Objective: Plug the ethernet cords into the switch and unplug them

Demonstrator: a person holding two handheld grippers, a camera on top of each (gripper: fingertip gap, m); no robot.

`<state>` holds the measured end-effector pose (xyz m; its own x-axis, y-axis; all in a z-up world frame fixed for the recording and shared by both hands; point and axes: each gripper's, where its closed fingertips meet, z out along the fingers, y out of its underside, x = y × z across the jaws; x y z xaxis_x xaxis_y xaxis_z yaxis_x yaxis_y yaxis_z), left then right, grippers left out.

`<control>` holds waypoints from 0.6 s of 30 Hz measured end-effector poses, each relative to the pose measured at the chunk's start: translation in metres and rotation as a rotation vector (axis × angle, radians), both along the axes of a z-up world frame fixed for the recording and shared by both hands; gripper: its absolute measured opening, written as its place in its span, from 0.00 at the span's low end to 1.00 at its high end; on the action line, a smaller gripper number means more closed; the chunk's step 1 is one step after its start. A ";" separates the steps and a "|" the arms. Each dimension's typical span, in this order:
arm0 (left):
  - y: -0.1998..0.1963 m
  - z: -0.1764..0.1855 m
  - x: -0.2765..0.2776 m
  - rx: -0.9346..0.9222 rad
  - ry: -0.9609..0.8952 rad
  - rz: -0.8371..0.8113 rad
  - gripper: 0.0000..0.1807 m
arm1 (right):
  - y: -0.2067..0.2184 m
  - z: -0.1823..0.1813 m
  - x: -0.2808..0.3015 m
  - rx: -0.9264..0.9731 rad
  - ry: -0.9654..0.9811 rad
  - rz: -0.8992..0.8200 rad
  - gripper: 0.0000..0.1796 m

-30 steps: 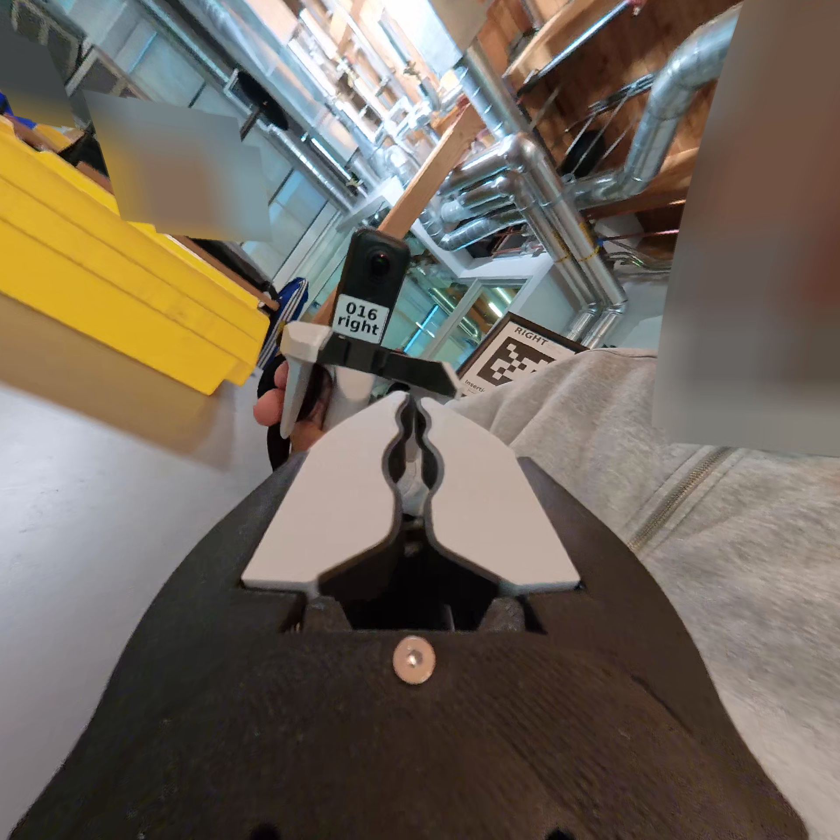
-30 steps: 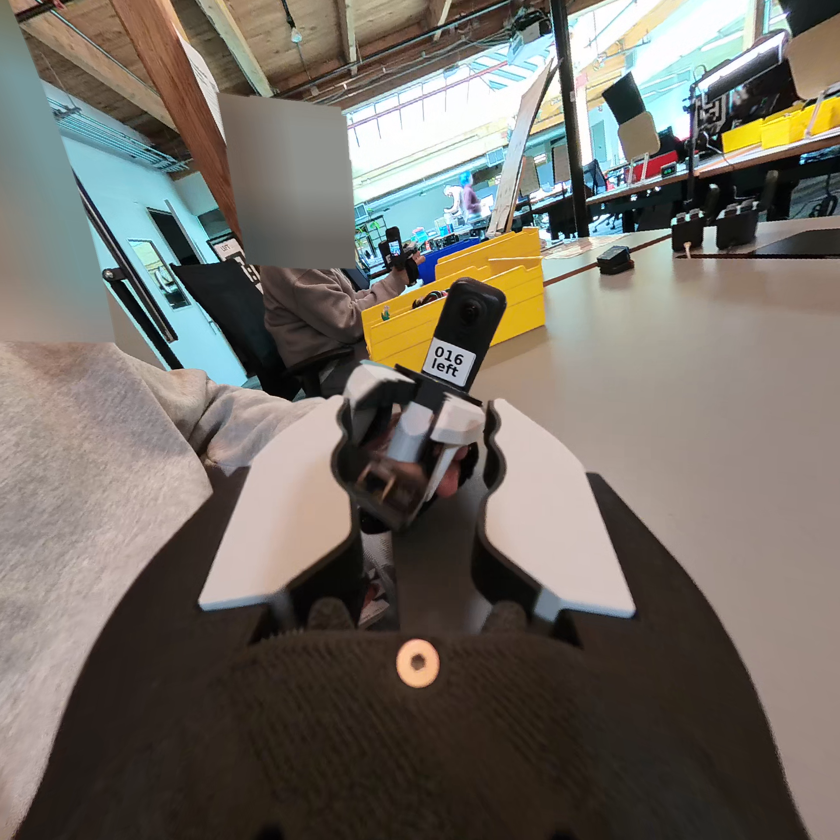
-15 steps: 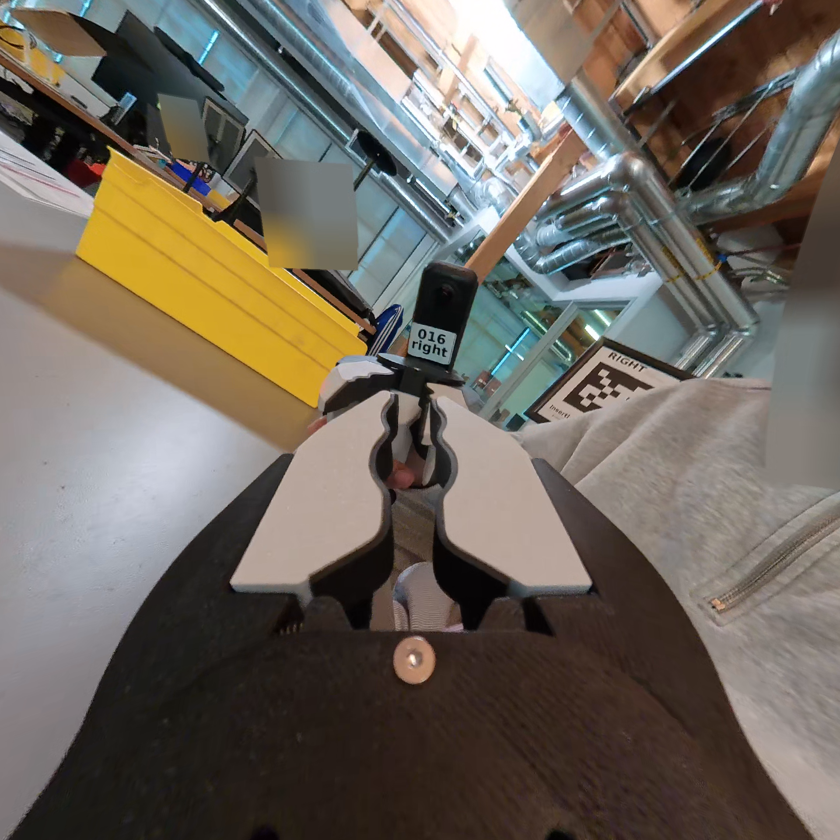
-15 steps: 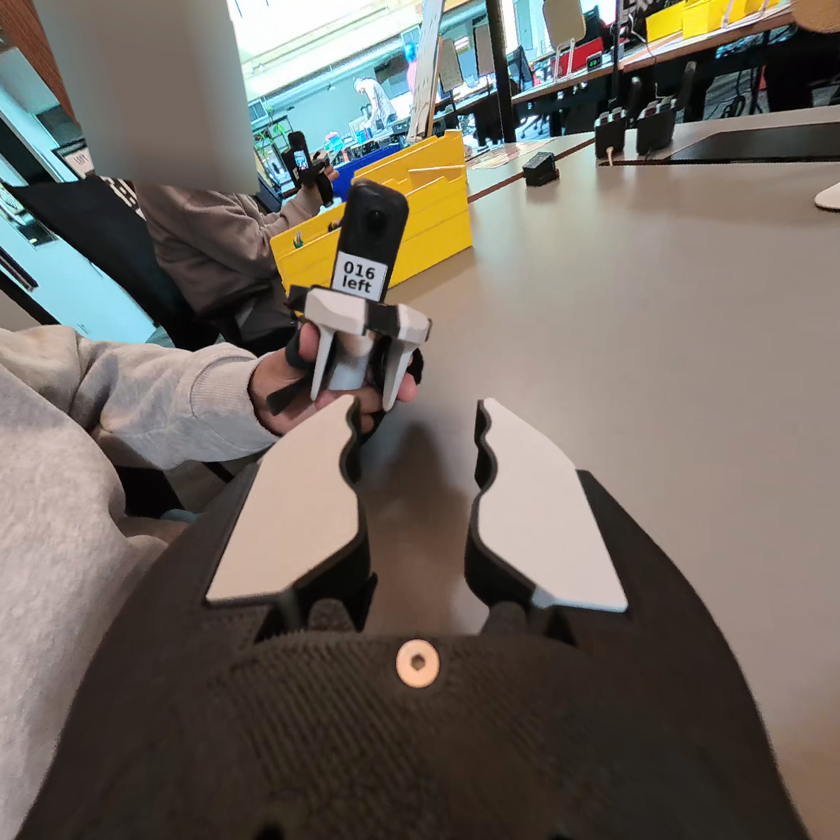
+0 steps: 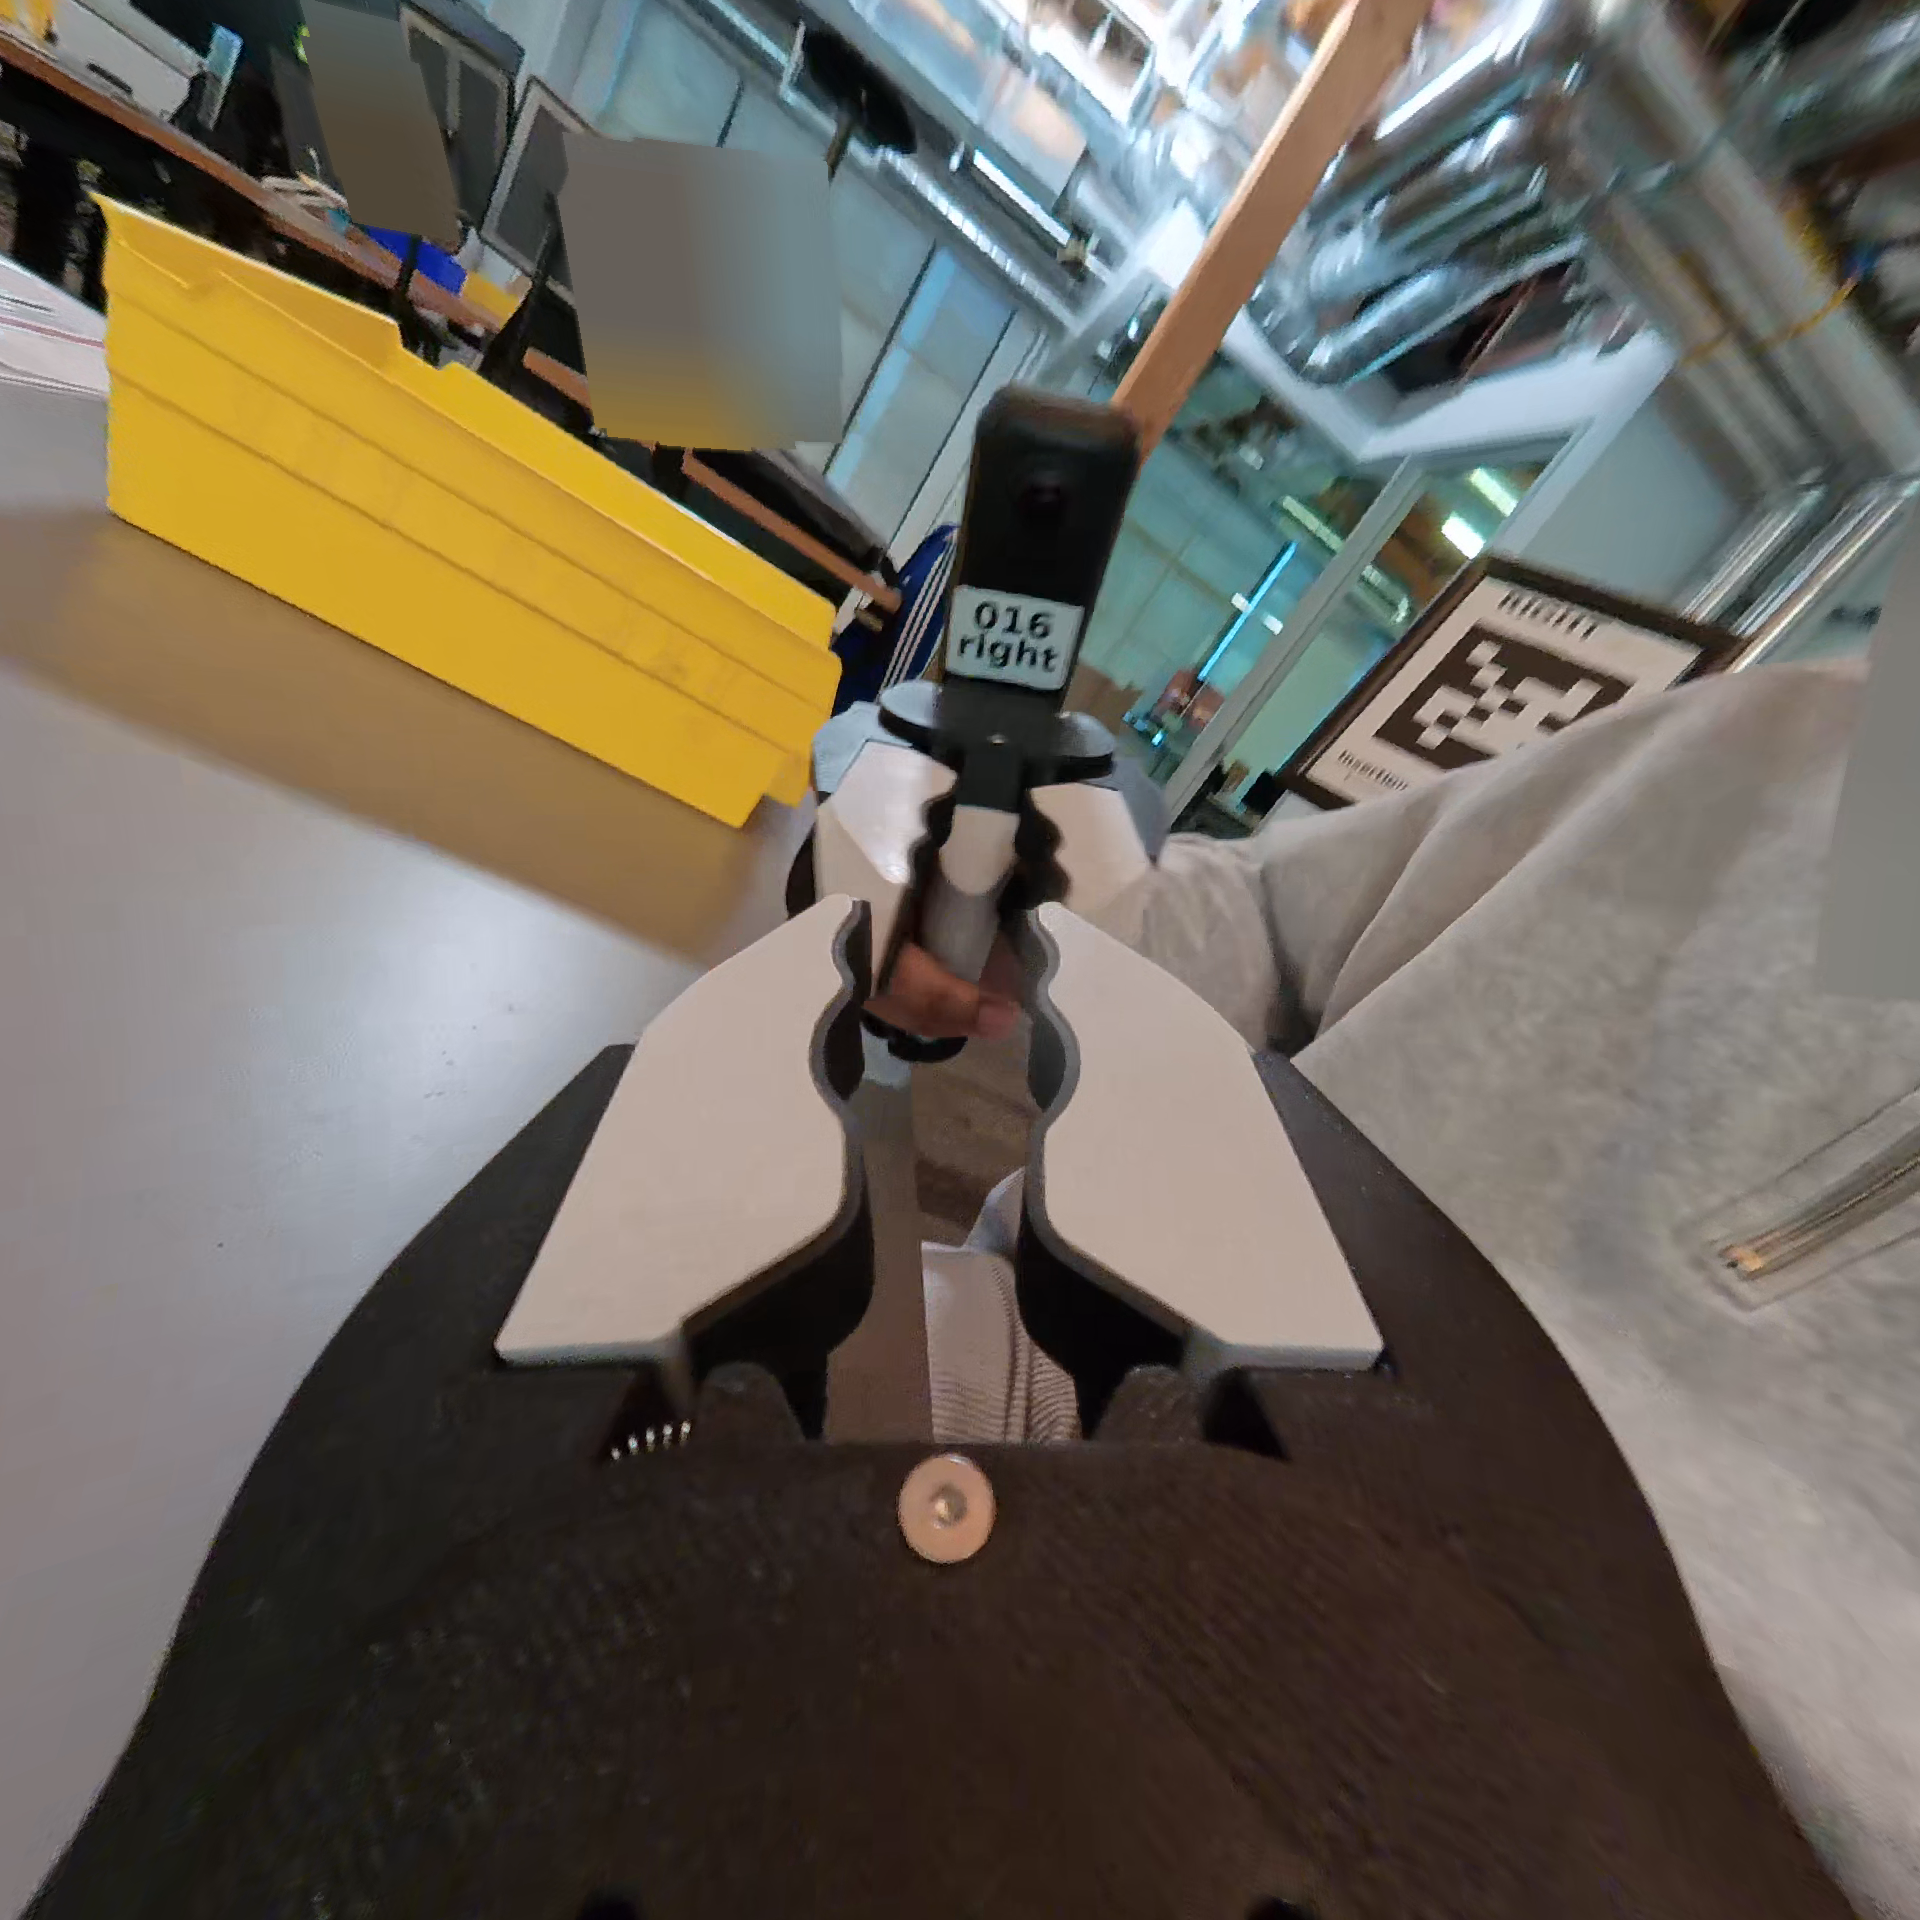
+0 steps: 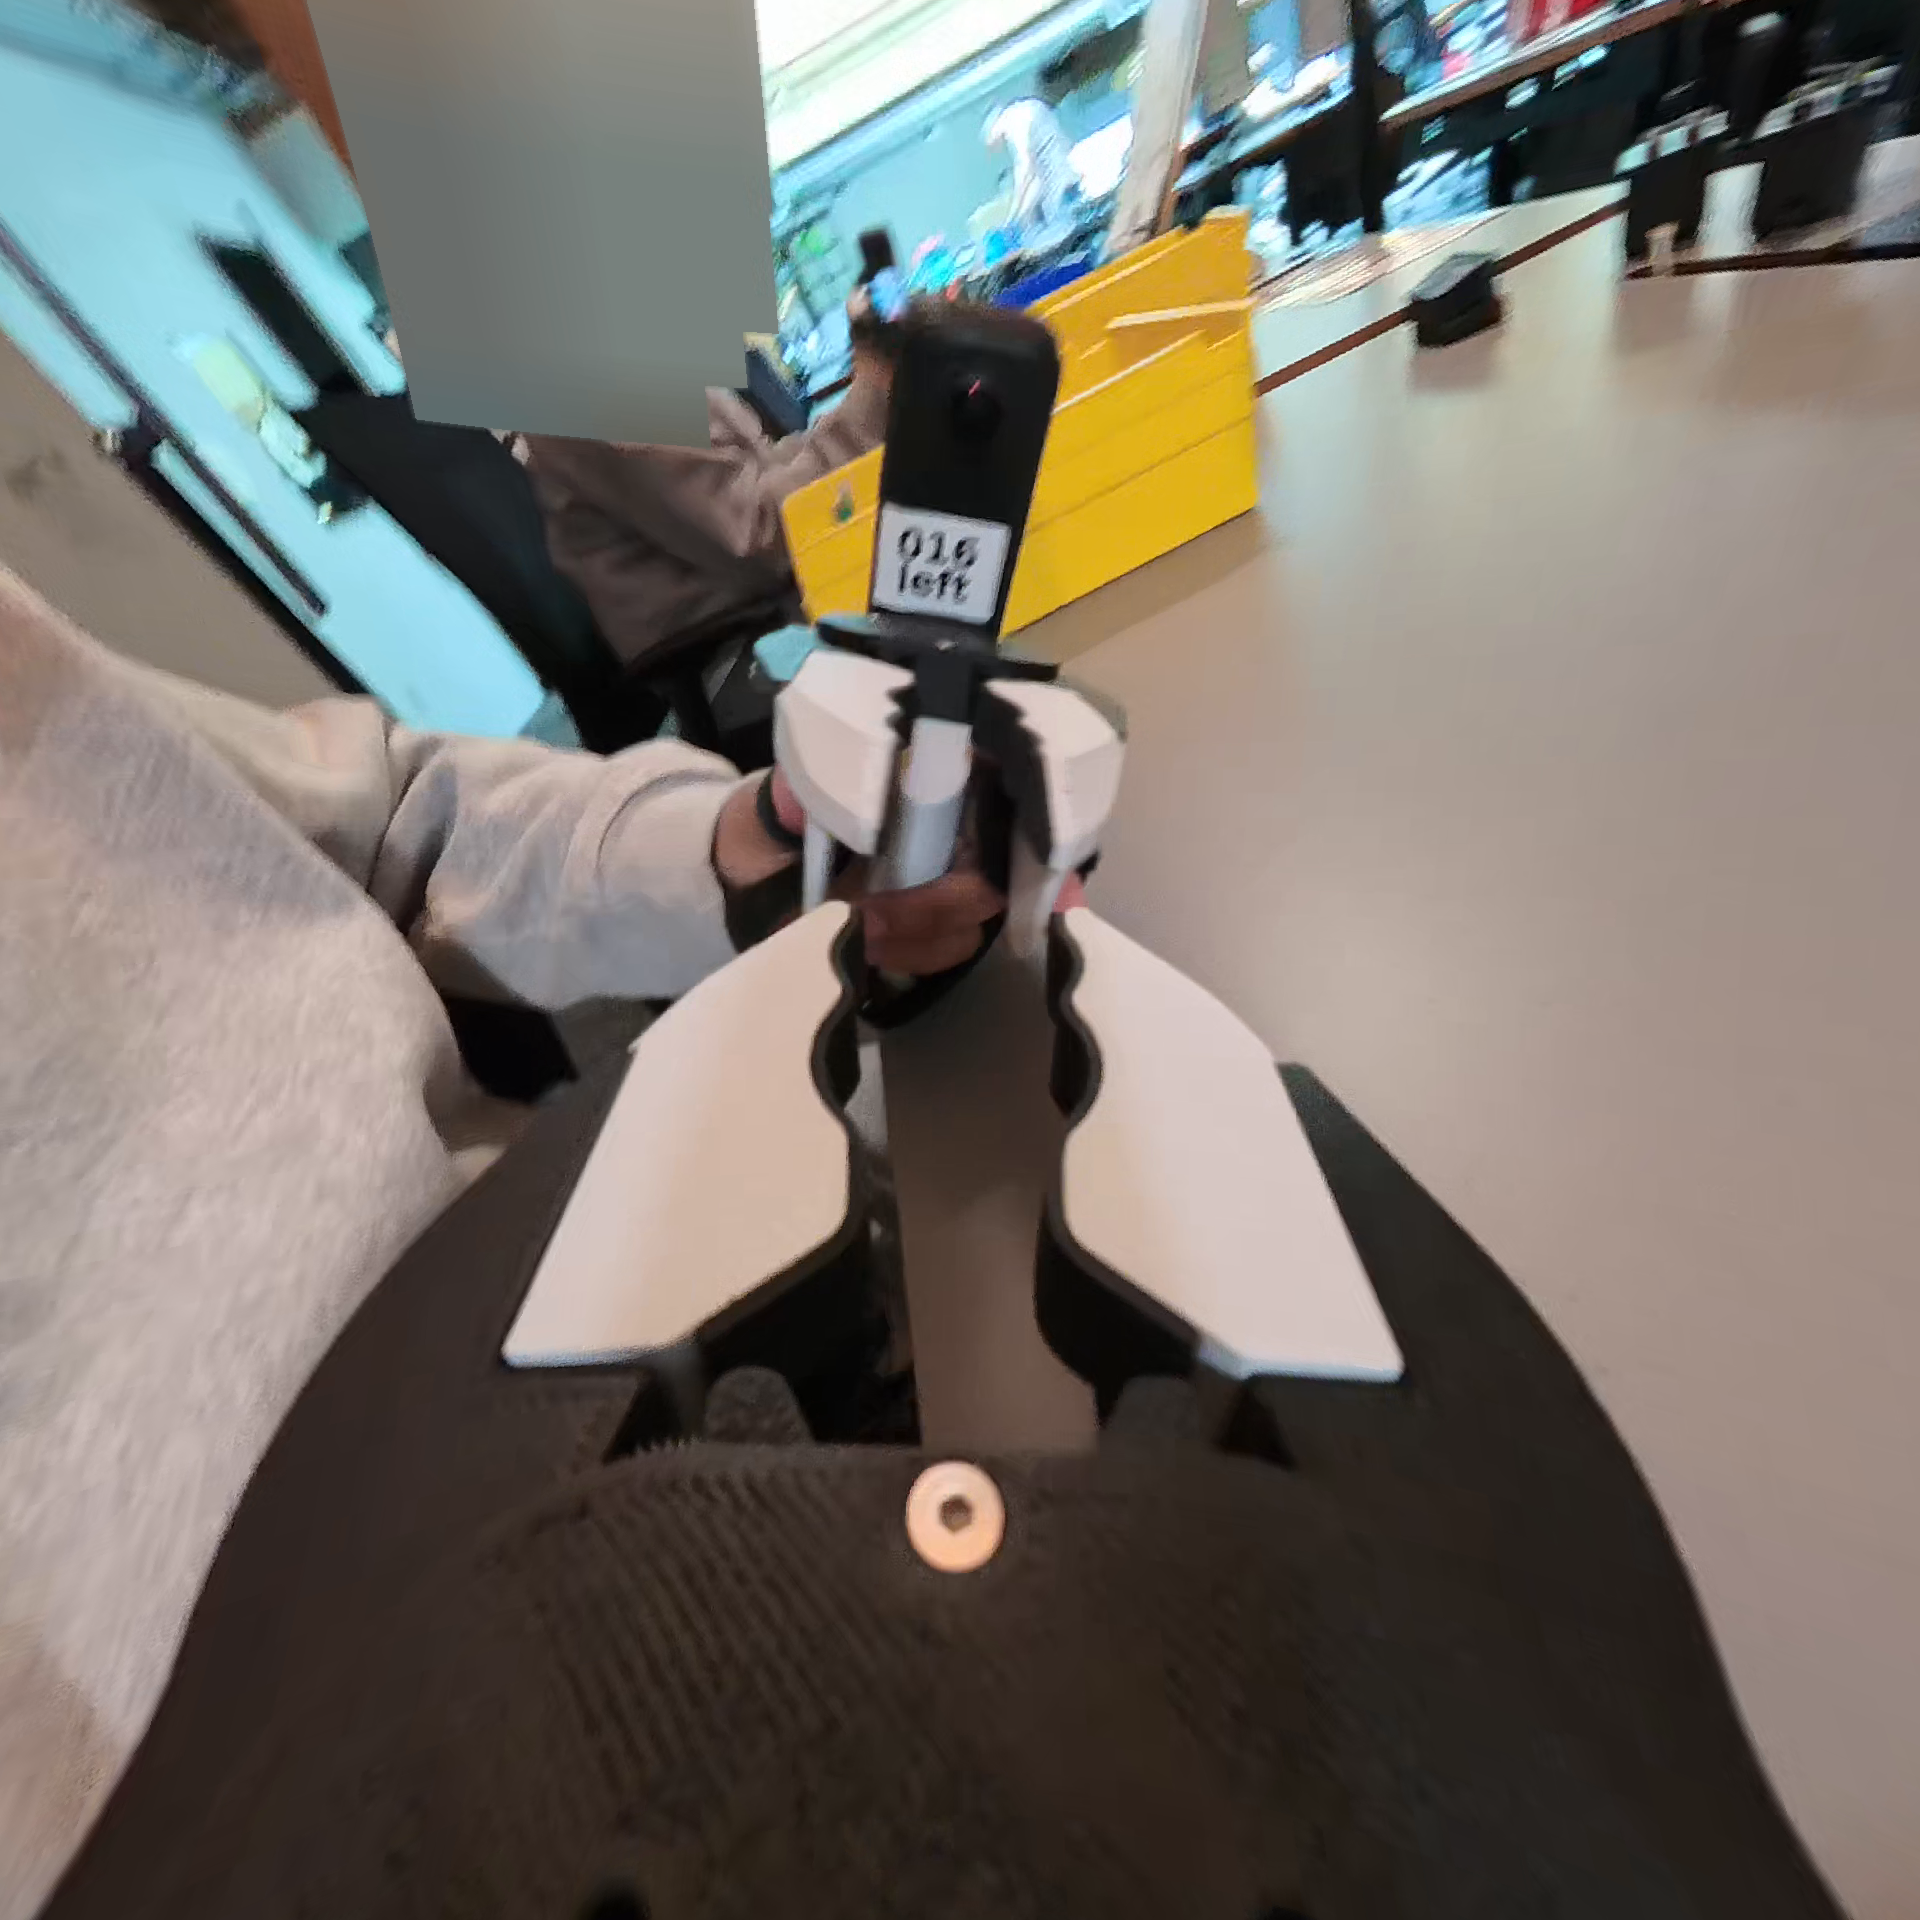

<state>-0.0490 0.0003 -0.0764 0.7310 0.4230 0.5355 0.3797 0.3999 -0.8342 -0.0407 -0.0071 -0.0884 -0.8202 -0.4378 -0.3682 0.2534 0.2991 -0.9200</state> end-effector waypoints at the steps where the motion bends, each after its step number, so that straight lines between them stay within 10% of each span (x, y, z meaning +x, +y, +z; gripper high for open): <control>1: 0.002 -0.001 0.001 -0.026 0.005 0.004 0.14 | 0.002 -0.002 0.008 -0.001 0.055 0.042 0.18; 8: -0.004 0.000 0.007 -0.063 0.020 0.092 0.13 | 0.063 -0.048 0.091 0.127 0.383 0.607 0.10; 18: -0.020 0.000 0.022 -0.024 0.017 0.156 0.14 | 0.083 -0.150 0.133 0.628 0.688 0.862 0.34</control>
